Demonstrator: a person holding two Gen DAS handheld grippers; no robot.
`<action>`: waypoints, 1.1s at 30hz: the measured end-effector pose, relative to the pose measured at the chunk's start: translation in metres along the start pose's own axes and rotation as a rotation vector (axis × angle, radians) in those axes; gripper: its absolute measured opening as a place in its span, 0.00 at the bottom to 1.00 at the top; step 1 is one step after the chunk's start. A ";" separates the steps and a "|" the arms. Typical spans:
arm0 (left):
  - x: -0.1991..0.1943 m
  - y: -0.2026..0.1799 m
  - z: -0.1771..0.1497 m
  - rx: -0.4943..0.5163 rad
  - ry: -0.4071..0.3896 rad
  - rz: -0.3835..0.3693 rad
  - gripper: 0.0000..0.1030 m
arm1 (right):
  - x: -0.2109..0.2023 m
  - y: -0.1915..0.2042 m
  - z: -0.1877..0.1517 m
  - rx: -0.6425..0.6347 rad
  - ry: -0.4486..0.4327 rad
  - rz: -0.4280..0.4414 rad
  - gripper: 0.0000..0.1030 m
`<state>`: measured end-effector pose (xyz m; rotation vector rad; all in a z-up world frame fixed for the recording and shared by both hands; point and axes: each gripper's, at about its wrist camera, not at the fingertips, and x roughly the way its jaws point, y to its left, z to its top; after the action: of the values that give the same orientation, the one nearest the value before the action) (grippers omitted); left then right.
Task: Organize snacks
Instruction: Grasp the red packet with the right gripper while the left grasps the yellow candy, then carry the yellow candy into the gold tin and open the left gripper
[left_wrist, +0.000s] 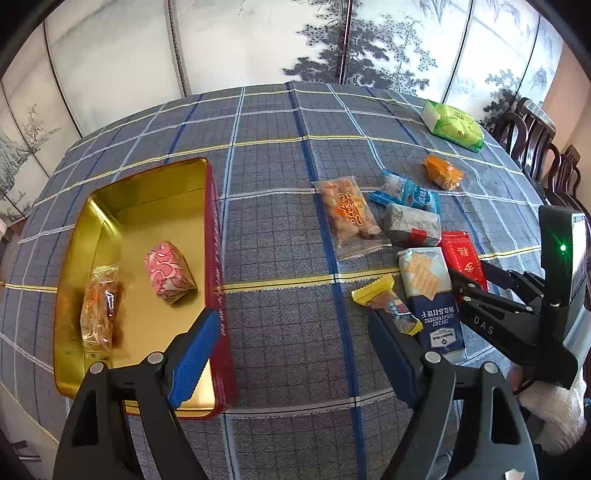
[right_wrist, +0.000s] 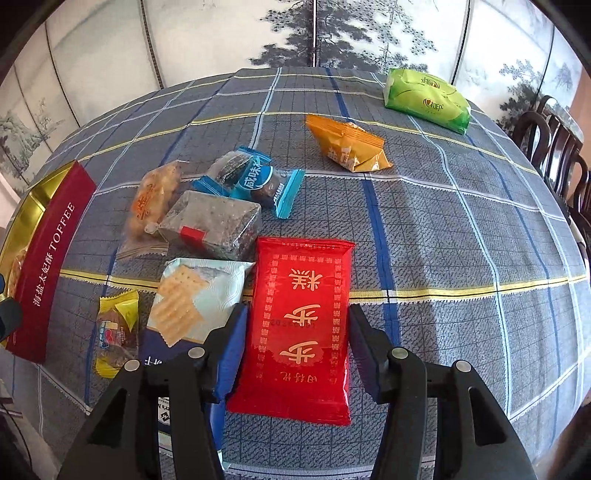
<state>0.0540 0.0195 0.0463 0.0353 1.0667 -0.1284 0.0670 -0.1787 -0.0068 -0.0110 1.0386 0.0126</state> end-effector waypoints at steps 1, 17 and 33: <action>0.002 -0.003 0.000 -0.001 0.009 -0.007 0.78 | -0.001 0.000 -0.002 -0.012 -0.010 0.002 0.49; 0.049 -0.032 0.023 -0.135 0.233 -0.150 0.63 | 0.011 -0.091 0.010 0.102 -0.134 -0.091 0.47; 0.082 -0.045 0.028 -0.154 0.326 -0.114 0.33 | 0.012 -0.090 0.011 0.108 -0.139 -0.085 0.48</action>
<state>0.1119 -0.0351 -0.0109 -0.1479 1.4020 -0.1465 0.0839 -0.2683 -0.0119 0.0431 0.8977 -0.1183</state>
